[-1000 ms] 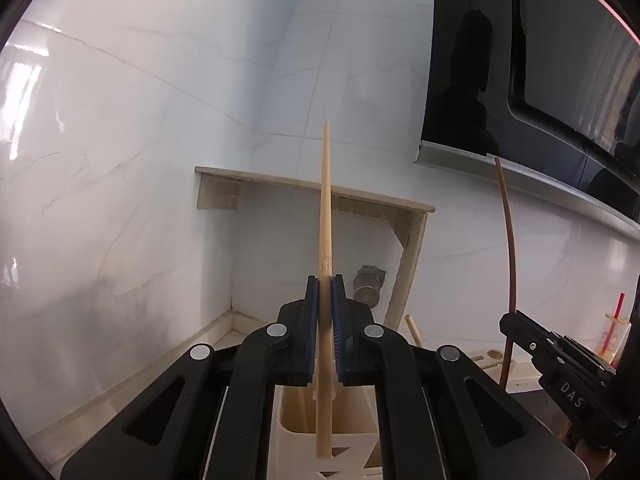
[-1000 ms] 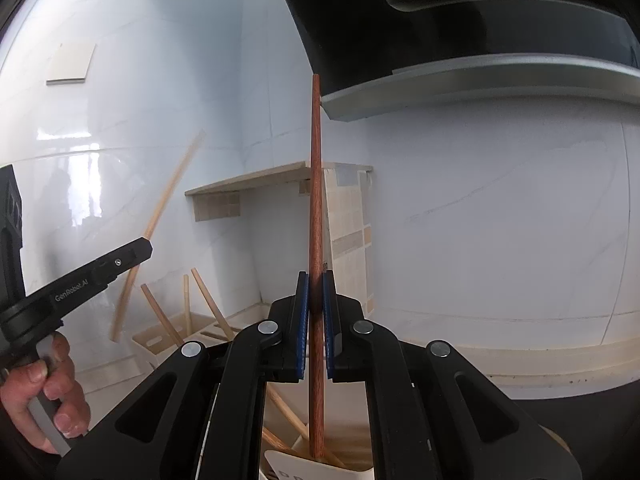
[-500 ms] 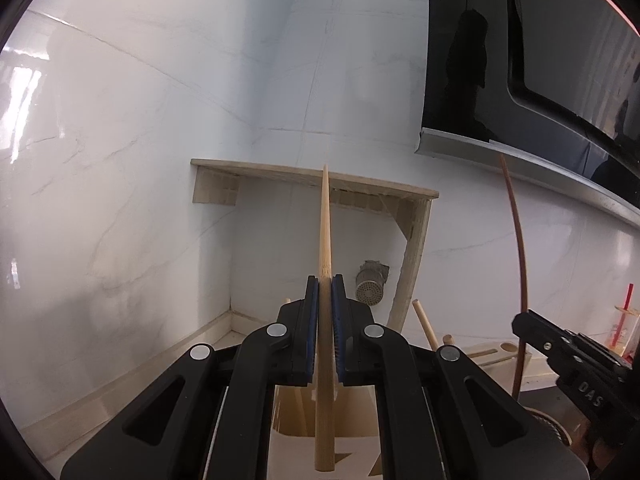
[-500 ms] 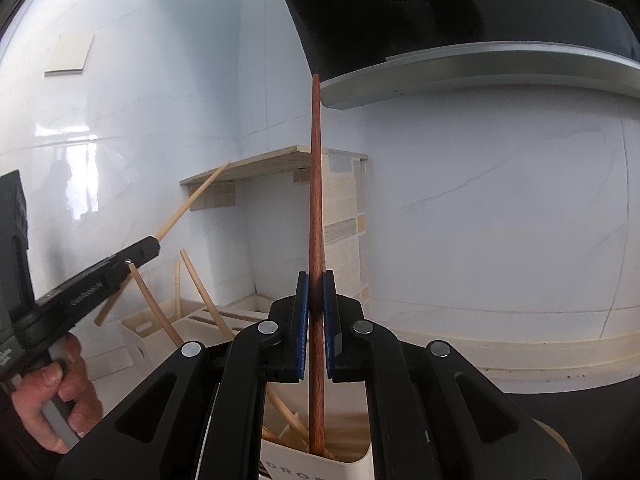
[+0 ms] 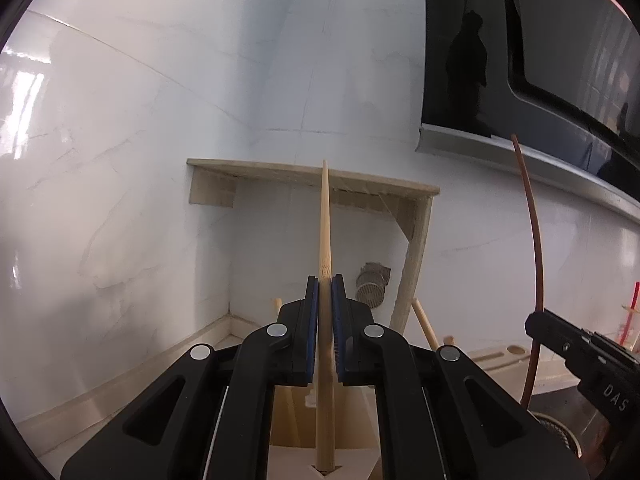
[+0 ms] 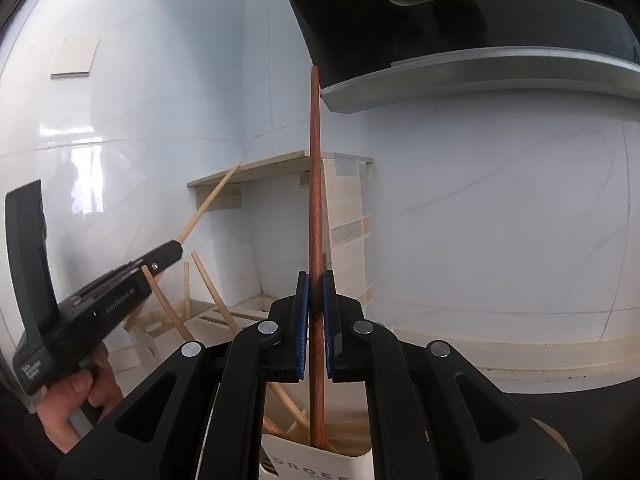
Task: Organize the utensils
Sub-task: 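Lower the chopsticks into the holder with both grippers, then open the left gripper while the right gripper opens, releasing chopsticks into the holder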
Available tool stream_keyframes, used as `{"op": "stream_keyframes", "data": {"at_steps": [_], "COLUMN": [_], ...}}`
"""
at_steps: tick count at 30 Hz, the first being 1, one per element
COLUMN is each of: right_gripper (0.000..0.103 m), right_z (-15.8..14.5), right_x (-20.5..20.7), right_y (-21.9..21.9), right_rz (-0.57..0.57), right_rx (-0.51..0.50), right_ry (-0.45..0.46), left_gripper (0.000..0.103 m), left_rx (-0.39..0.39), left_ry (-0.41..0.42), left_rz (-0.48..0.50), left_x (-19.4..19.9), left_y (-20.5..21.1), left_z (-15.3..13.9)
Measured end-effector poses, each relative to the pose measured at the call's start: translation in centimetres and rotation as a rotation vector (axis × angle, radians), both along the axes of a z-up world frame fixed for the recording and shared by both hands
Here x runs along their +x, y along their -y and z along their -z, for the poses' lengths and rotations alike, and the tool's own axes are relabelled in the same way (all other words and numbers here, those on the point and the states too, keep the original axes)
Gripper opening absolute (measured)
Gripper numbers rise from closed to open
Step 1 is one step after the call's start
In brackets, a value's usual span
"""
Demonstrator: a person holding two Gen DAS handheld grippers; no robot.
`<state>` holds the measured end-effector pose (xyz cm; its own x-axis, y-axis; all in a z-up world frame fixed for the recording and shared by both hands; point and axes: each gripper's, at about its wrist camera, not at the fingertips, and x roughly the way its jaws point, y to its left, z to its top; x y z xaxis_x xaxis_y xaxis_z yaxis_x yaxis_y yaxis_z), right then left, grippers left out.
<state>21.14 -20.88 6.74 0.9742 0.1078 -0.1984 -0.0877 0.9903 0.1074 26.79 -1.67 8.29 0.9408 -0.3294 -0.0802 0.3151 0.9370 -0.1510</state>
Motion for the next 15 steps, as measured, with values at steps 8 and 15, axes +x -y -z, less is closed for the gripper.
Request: {"op": "stream_keyframes", "data": {"at_steps": [8, 15], "right_gripper": [0.008, 0.008], "right_z": [0.3, 0.8], "right_x": [-0.1, -0.1], "right_y": [0.2, 0.2], "right_rz": [-0.008, -0.002], "right_rx": [0.019, 0.019], "right_ry": [-0.019, -0.036], "left_gripper": [0.030, 0.032], "left_rx": [0.006, 0.040], "left_ry": [-0.011, 0.019], "left_rz": [0.006, 0.002], "left_x": [-0.5, -1.1], "left_y": [0.0, 0.4], "left_z": [0.5, 0.2]}}
